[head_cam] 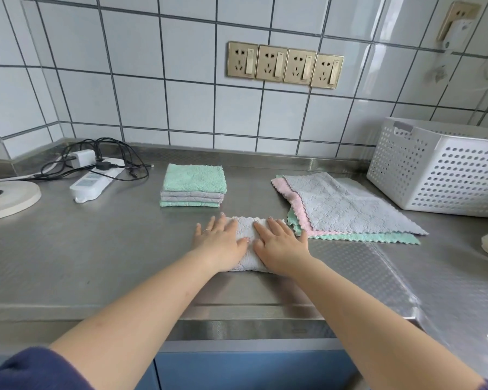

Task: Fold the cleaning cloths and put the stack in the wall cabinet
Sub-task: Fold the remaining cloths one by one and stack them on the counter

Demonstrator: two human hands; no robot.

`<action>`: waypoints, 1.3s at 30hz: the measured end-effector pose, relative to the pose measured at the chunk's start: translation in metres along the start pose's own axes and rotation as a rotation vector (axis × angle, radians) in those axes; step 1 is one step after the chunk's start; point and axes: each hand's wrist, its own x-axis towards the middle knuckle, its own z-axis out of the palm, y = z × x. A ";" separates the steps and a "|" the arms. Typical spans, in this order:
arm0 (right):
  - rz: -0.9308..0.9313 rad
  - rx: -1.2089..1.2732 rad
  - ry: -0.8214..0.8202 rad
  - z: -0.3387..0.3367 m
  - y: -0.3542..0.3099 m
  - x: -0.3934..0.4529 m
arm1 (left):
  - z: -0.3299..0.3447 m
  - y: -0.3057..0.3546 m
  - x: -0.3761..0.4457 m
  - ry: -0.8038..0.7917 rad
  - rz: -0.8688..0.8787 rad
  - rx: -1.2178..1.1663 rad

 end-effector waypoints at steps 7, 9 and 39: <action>0.004 -0.003 0.005 0.001 -0.001 0.001 | -0.010 -0.006 -0.003 0.078 0.047 -0.152; 0.007 0.009 0.005 0.001 -0.001 0.001 | -0.011 -0.003 -0.005 0.109 0.094 -0.416; 0.056 1.206 0.073 -0.048 -0.051 0.075 | -0.095 -0.099 0.048 0.169 0.087 -1.115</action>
